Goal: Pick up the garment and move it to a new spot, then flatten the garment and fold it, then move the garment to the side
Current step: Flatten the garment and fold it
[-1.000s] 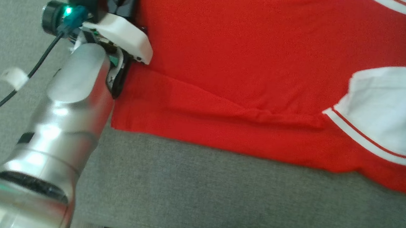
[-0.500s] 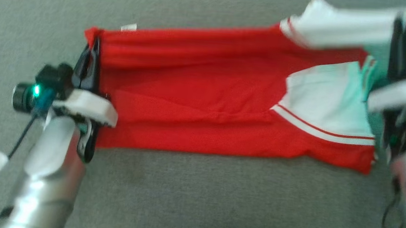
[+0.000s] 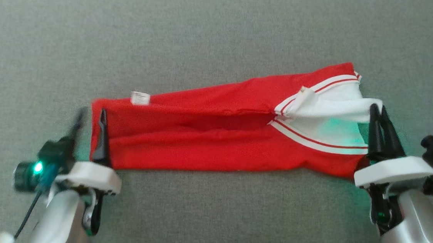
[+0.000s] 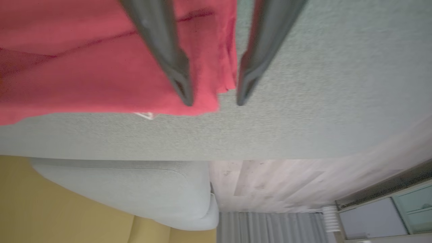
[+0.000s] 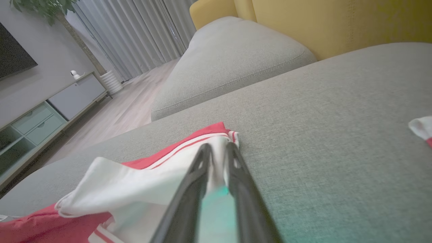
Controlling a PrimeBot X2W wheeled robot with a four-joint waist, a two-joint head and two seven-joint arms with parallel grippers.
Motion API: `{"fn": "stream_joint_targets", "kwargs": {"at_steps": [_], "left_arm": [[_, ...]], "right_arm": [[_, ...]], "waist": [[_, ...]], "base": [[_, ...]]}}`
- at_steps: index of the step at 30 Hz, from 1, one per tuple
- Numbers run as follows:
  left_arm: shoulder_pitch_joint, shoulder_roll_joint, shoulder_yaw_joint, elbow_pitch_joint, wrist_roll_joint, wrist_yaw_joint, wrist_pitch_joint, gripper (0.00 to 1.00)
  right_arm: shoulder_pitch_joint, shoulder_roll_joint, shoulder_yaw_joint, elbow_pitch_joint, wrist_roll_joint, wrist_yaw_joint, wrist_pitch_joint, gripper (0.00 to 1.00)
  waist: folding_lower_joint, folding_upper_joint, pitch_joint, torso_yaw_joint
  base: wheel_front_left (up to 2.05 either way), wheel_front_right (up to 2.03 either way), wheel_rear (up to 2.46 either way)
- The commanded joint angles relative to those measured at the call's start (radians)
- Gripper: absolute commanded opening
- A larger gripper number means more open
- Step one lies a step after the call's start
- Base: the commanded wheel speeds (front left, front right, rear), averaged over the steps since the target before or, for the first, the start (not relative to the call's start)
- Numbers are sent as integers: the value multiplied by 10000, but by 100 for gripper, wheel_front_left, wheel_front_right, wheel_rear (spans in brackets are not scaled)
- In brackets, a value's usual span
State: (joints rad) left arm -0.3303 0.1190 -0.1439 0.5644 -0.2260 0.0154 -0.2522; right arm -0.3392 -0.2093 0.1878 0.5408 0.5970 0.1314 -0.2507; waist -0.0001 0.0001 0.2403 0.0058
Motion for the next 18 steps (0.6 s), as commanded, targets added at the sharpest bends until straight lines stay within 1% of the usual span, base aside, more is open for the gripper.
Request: {"fn": "stream_joint_targets", "kwargs": {"at_steps": [1, 5, 8, 12, 18], "left_arm": [[4, 205, 528, -411, 112, 158, -95, 100], [761, -46, 970, -1261, 578, 535, -95, 100], [1341, -261, 1094, -1813, 870, 664, -95, 100], [1977, -495, 1007, -2138, 1055, 616, -95, 100], [2497, -653, 719, -2272, 1052, 487, -95, 100]], "right_arm": [[111, 16, 33, -234, -167, -7, -110, 100], [254, 277, -628, -352, -1199, -7, -110, 100], [516, 627, -1148, -468, -2167, -7, -110, 100], [995, 1122, -1654, -487, -3089, -7, -110, 100], [1300, 1430, -1815, -212, -3668, -7, -110, 100]], "waist": [[1, -1, -181, 37], [1, -1, -535, 69], [1, -1, -817, 101], [1, -1, -1120, 154], [1, -1, -1349, 230]], "base": [[0, 0, 0], [0, 0, 0], [0, 0, 0], [0, 0, 0], [0, 0, 0]]}}
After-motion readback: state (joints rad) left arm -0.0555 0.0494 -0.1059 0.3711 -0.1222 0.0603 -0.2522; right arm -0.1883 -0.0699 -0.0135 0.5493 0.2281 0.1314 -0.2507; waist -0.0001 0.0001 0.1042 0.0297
